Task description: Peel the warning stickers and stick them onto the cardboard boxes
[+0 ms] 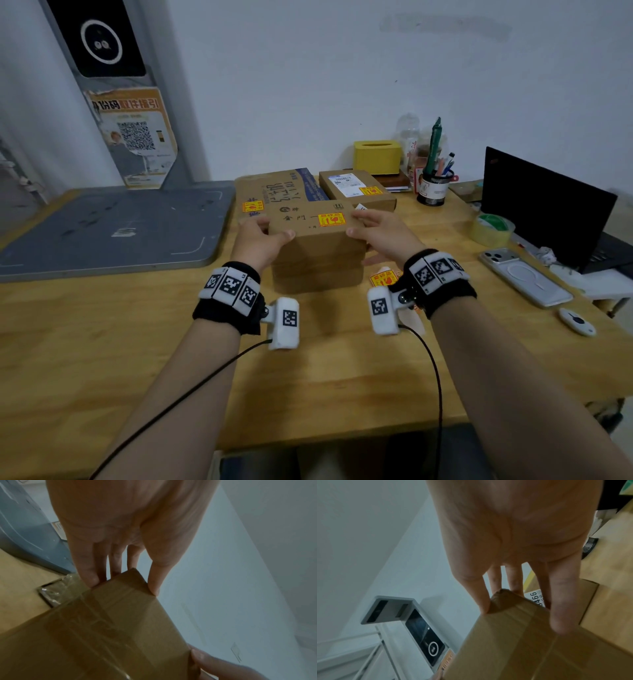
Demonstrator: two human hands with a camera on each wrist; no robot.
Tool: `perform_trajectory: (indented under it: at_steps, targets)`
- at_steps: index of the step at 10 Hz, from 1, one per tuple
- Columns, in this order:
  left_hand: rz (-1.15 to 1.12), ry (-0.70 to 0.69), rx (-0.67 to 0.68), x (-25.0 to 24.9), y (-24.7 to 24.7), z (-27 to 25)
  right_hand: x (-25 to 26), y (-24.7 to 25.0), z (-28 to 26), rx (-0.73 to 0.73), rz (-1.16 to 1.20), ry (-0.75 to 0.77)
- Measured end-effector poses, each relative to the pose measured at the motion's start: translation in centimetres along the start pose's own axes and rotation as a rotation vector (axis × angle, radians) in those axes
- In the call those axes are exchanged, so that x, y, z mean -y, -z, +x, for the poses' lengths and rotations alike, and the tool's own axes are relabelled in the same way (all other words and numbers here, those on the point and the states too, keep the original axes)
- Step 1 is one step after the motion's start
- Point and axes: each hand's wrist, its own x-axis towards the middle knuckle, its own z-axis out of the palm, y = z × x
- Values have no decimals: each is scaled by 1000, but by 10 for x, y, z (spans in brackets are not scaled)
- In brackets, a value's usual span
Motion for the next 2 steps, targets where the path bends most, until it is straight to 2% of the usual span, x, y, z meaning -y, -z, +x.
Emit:
perform_trajectory:
  at_steps: [2]
  targets:
    - [142, -37, 1, -16, -8, 5, 17, -2, 7, -74, -225, -8]
